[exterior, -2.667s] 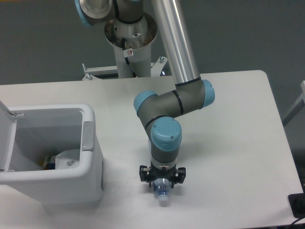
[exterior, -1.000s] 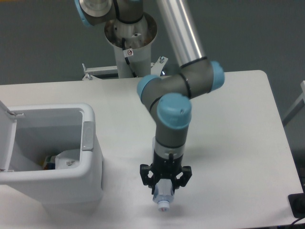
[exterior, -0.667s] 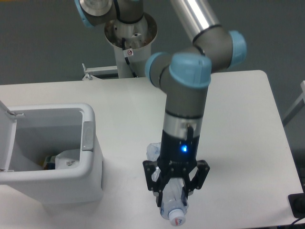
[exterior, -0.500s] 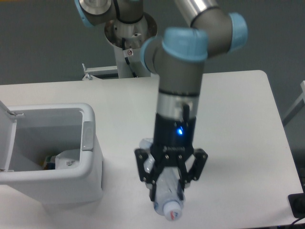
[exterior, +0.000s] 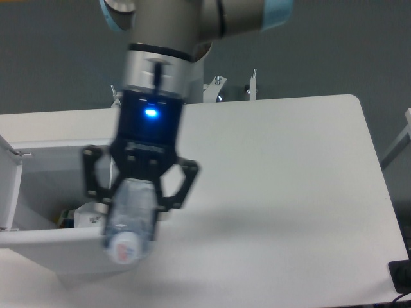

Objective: Place the trash in the trash can
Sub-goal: 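Open the gripper to drop the bottle into the bin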

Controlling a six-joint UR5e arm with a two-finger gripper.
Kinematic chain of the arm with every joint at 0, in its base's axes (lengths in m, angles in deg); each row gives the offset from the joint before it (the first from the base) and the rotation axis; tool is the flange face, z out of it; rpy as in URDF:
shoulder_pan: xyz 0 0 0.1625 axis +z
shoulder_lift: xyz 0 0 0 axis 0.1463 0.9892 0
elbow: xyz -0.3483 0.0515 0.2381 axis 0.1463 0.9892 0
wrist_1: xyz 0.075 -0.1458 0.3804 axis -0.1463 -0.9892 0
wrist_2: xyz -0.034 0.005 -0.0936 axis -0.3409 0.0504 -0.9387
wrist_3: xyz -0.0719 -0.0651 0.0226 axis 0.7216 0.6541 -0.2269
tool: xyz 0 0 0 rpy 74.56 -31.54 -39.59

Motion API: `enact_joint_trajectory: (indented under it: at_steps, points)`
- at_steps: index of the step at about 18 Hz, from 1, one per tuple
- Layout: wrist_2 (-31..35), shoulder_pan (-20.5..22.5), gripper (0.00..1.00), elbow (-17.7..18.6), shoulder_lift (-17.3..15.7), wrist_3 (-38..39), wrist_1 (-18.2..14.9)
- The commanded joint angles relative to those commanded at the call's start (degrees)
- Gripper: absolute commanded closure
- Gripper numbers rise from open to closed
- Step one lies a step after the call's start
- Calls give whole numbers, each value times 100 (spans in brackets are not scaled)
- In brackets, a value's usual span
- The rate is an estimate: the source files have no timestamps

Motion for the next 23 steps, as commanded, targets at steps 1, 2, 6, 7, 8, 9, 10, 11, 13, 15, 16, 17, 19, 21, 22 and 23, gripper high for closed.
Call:
enact_joint_trajectory:
  at_steps: [1, 2, 6, 7, 8, 9, 10, 11, 13, 15, 16, 17, 19, 21, 22, 23]
  points:
    - [0, -115, 41, 149, -17, -9, 0]
    - [0, -177, 40, 264, -18, -17, 0]
    - [9, -274, 8, 590, -44, -52, 0]
    - [9, -292, 0, 608, -96, -35, 0]
    - [9, -292, 0, 617, -210, -18, 0]
    - [9, -292, 0, 625, -289, -26, 0]
    - [70, -248, 0, 591, -325, -52, 0]
    - [175, -170, 0, 590, -395, -61, -9]
    - [464, 216, 0, 564, -457, -88, -9]
    - [650, 594, 0, 573, -457, -158, -61]
    - [737, 700, 0, 590, -448, -176, -61]
    - [869, 780, 0, 608, -440, -219, -61]
    - [1054, 1034, 0, 617, -439, -691, -88]
    - [1160, 1236, 0, 756, -448, -1620, -341]
    - [1169, 1377, 0, 783, -466, -1965, -482]
    - [1221, 1500, 0, 836, -501, -2569, -683]
